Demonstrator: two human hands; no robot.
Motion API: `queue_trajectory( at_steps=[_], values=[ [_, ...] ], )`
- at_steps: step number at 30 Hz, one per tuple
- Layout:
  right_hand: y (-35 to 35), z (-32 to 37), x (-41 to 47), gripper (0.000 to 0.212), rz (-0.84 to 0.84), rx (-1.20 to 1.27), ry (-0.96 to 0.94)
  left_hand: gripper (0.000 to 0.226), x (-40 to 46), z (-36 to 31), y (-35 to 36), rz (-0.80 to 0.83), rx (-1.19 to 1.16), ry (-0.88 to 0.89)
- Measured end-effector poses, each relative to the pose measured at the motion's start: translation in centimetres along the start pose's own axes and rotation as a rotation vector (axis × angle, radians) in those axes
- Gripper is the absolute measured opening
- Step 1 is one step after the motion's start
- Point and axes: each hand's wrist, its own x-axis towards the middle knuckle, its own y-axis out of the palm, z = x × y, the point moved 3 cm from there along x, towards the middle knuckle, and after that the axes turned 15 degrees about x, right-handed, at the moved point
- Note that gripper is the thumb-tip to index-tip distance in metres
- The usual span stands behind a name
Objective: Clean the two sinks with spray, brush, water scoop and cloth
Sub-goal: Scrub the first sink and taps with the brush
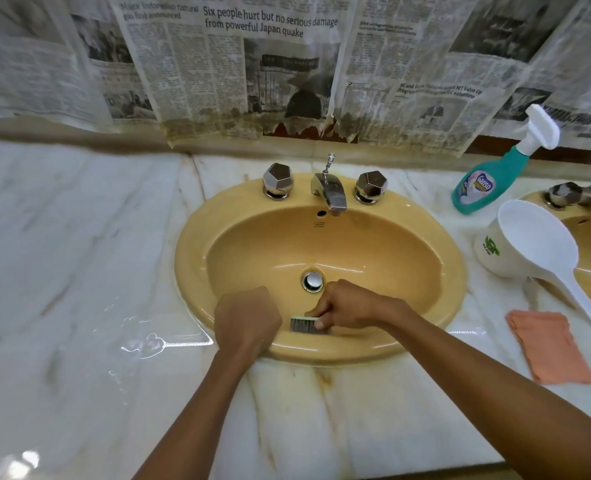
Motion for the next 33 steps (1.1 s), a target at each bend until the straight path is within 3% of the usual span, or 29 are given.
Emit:
queue_trajectory(
  at_steps=[2, 4, 6, 7, 9, 12, 14, 17, 18, 20, 22, 24, 27, 30, 33],
  values=[
    [-1.1, -0.7, -0.2, 0.019, 0.047, 0.021, -0.002, 0.022, 0.0, 0.0, 0.0, 0.001, 0.003, -0.015],
    [-1.9, -3.3, 0.2, 0.01, 0.032, -0.234, 0.091, 0.023, 0.0, -0.1, 0.0, 0.024, 0.01, -0.024],
    [-1.8, -5.4, 1.0, 0.034, -0.048, -0.424, 0.227, 0.023, 0.1, 0.0, 0.2, 0.042, 0.011, -0.041],
    [-1.4, -5.6, 1.4, 0.033, -0.055, -0.407, 0.198, 0.024, 0.1, 0.0, 0.3, 0.042, 0.007, -0.052],
    [-0.8, -4.6, 2.1, 0.003, 0.006, -0.221, 0.052, 0.024, 0.1, 0.0, 0.4, 0.029, 0.005, -0.081],
    [-0.9, -3.2, 1.6, 0.029, 0.136, 0.027, -0.068, 0.023, 0.1, 0.1, 0.7, 0.011, -0.004, -0.109],
    [-1.5, -4.1, 2.1, 0.025, 0.201, -0.107, -0.068, 0.027, 0.1, 0.1, 0.9, 0.009, -0.002, -0.122],
    [-1.9, -6.8, 4.1, 0.024, 0.09, -0.452, 0.052, 0.027, 0.2, 0.2, 1.3, 0.006, -0.001, -0.158],
    [-1.8, -7.2, 4.6, 0.021, 0.044, -0.449, 0.067, 0.026, 0.2, 0.3, 1.3, 0.004, 0.0, -0.16],
    [-1.0, -6.3, 5.2, 0.006, 0.122, -0.227, -0.045, 0.03, 0.2, 0.3, 1.4, -0.007, 0.001, -0.169],
    [-0.7, -4.8, 4.9, 0.021, 0.277, 0.069, -0.1, 0.038, 0.2, 0.3, 1.5, -0.027, -0.007, -0.181],
    [-0.7, -4.7, 5.1, 0.032, 0.347, 0.078, -0.127, 0.036, 0.1, 0.4, 1.7, -0.03, -0.007, -0.191],
    [-1.6, -6.4, 7.5, 0.017, 0.2, -0.24, -0.143, 0.027, 0.2, 0.4, 1.8, -0.009, 0.007, -0.208],
    [-2.7, -7.5, 9.5, 0.024, -0.028, -0.402, -0.111, 0.038, 0.3, 0.4, 1.8, 0.002, -0.001, -0.211],
    [-1.2, -6.7, 9.1, 0.02, 0.1, -0.297, -0.177, 0.039, 0.3, 0.3, 1.8, -0.006, -0.006, -0.214]
  ],
)
